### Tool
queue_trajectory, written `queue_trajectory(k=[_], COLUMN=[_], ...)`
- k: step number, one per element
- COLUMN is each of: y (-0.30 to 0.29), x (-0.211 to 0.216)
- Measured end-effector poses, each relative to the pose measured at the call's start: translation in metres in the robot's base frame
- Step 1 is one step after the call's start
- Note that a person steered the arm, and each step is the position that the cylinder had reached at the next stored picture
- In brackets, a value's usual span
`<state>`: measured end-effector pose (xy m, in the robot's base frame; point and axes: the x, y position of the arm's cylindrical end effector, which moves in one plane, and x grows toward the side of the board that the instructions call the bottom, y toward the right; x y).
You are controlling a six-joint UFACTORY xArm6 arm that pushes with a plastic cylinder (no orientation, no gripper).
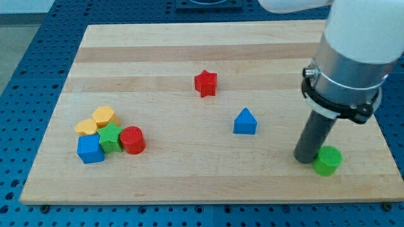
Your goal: Place the green circle to the bottom right
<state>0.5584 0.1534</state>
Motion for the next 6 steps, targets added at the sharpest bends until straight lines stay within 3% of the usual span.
queue_trajectory(k=[3, 6], y=[-0.001, 0.045], x=[0.025, -0.002])
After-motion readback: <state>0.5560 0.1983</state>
